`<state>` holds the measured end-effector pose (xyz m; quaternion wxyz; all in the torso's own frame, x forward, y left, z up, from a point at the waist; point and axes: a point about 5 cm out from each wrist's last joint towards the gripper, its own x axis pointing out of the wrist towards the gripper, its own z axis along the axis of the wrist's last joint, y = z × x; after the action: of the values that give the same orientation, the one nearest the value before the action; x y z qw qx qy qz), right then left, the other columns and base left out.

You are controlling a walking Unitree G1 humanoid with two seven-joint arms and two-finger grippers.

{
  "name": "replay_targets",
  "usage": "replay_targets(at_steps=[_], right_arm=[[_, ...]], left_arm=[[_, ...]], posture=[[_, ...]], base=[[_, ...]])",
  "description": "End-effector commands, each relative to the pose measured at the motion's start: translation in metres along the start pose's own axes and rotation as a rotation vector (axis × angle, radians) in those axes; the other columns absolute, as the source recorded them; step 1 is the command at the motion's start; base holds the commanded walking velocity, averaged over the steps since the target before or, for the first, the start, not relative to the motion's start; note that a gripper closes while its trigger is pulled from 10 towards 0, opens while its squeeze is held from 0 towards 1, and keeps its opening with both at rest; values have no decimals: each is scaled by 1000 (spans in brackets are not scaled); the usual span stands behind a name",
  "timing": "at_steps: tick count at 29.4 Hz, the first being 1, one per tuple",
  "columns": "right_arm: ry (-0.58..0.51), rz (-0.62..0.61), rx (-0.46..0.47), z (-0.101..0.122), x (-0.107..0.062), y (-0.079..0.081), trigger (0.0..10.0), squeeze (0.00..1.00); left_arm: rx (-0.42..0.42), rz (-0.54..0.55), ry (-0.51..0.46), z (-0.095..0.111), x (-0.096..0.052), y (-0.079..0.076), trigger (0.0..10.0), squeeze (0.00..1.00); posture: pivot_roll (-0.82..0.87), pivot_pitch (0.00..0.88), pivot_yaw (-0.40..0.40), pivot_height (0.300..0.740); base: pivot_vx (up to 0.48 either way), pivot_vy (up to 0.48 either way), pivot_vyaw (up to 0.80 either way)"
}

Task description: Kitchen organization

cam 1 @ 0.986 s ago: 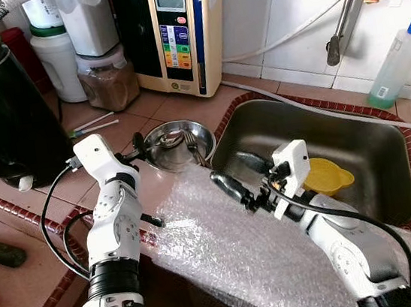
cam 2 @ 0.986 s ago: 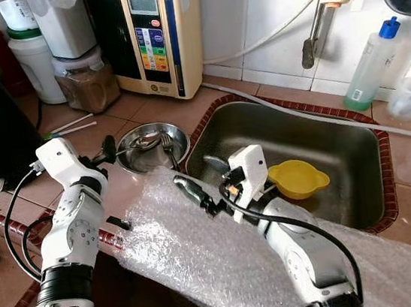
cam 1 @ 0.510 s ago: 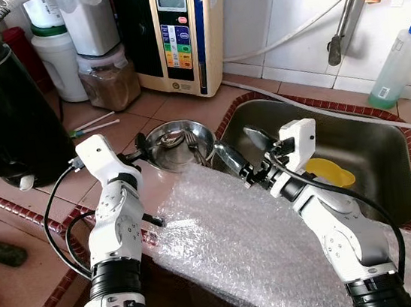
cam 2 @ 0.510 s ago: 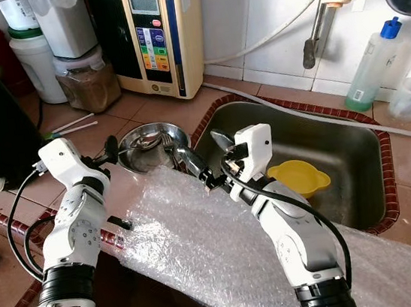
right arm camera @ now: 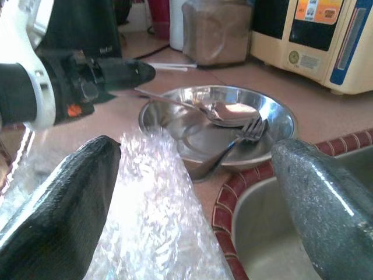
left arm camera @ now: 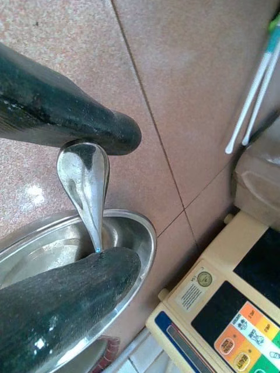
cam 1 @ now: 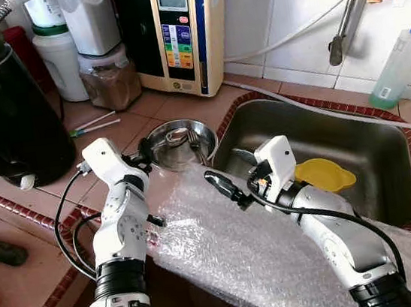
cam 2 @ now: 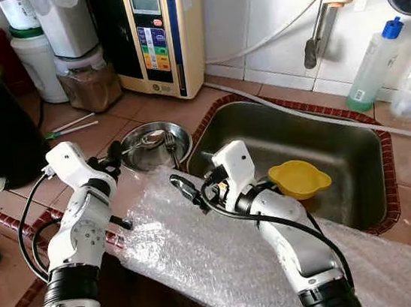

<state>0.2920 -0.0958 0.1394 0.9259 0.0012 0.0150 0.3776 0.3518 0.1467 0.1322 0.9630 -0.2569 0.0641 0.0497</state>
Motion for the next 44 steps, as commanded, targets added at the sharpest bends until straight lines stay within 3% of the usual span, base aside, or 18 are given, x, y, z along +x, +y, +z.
replay_targets(at_steps=[1, 22, 36, 41, 44], right_arm=[[21, 13, -7, -2, -1, 1, 10000, 0], [48, 10, -3, -11, -3, 3, 10000, 0], [56, 5, -7, -14, -2, 3, 10000, 0], [58, -3, -6, -15, -2, 2, 10000, 0], [58, -3, -5, -15, -1, 2, 10000, 0]], left_arm=[[-15, -12, 23, -2, 1, -3, 0, 0], [-86, 78, -5, 12, 1, 4, 0, 0], [-128, 78, -36, 27, 0, 5, 0, 0], [-103, 52, -75, 35, -1, 0, 0, 0], [-37, 8, -116, 41, -2, -5, 0, 0]], posture=[[20, 0, -4, 740], [27, 0, -3, 740], [33, 0, -2, 740], [34, 0, 0, 740], [35, 0, 0, 740]], base=[[0, 0, 0], [0, 0, 0], [0, 0, 0], [0, 0, 0], [0, 0, 0]])
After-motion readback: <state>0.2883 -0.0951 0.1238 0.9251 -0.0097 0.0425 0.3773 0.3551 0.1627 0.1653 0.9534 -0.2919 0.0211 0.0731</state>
